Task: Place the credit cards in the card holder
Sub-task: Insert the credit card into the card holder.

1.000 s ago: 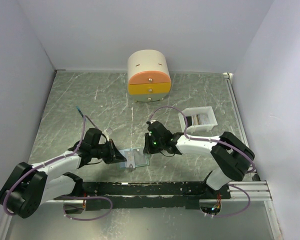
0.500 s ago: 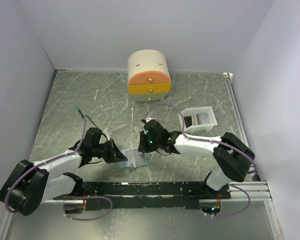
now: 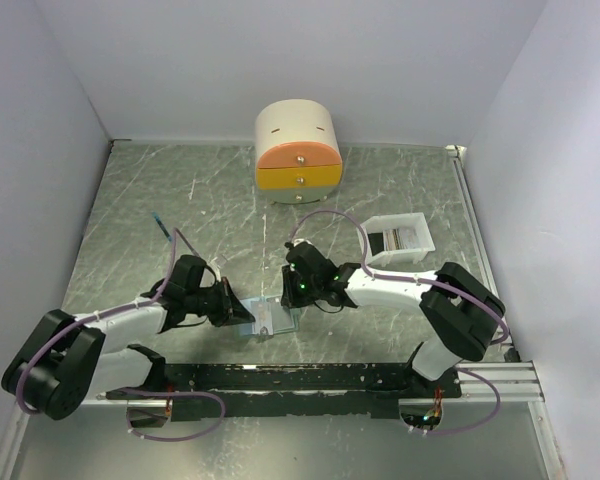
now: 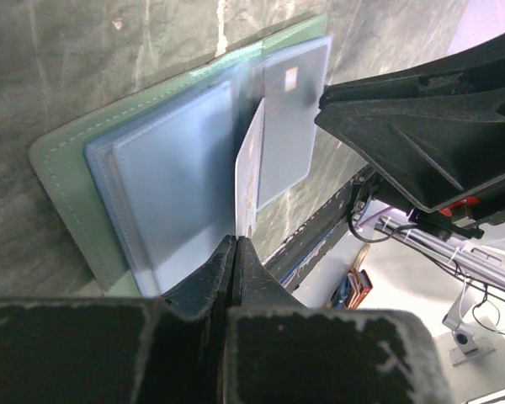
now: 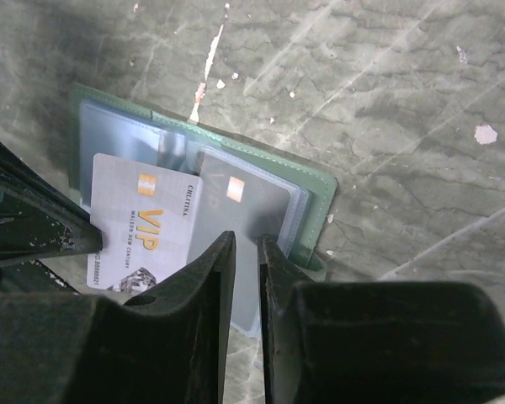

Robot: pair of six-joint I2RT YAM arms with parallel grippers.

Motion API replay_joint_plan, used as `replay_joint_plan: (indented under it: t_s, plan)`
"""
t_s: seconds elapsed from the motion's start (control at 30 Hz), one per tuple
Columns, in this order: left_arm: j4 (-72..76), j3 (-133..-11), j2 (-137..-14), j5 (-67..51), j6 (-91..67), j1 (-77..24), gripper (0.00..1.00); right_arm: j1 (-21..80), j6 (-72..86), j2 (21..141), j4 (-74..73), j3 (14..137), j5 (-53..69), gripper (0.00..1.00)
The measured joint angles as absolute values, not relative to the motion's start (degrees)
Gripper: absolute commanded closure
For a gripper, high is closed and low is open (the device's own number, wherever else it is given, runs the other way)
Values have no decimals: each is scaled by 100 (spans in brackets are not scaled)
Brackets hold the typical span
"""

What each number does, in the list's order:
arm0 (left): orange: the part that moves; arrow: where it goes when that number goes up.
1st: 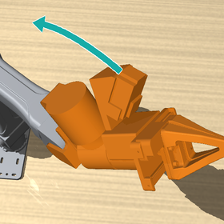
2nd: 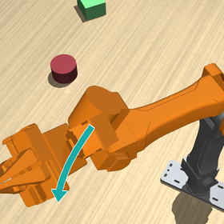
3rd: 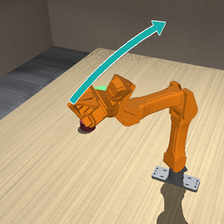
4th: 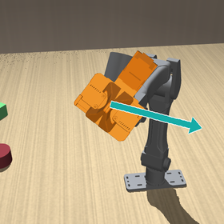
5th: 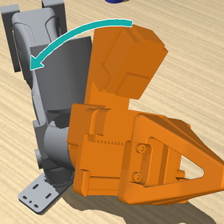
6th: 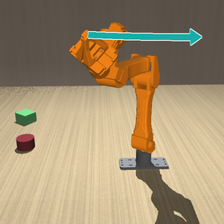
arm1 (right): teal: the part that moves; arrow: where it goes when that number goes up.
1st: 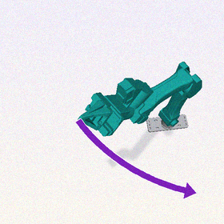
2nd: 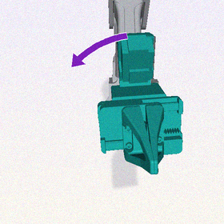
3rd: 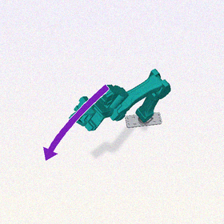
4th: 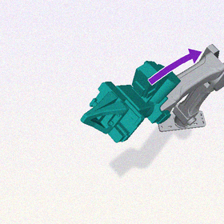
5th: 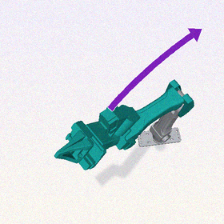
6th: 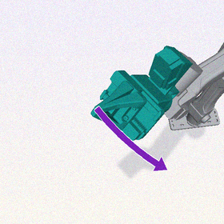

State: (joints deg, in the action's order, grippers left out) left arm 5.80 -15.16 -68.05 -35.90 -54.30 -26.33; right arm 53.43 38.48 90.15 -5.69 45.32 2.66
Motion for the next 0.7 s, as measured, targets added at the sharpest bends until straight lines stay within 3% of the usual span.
replay_joint_plan:
  t_s: [0.27,0.53,0.7]
  plan:
    - [563,-1538,-6941,-3413,-5282,-2630,93,5349,3833,8943,-926,4635,161,80]
    - [561,-1564,-7026,-3256,-5238,-2630,93,5349,3837,8423,-1111,4724,69,66]
    - [558,-1625,-7116,-3194,-5231,-2628,93,5349,3874,8119,-1066,4552,-23,64]
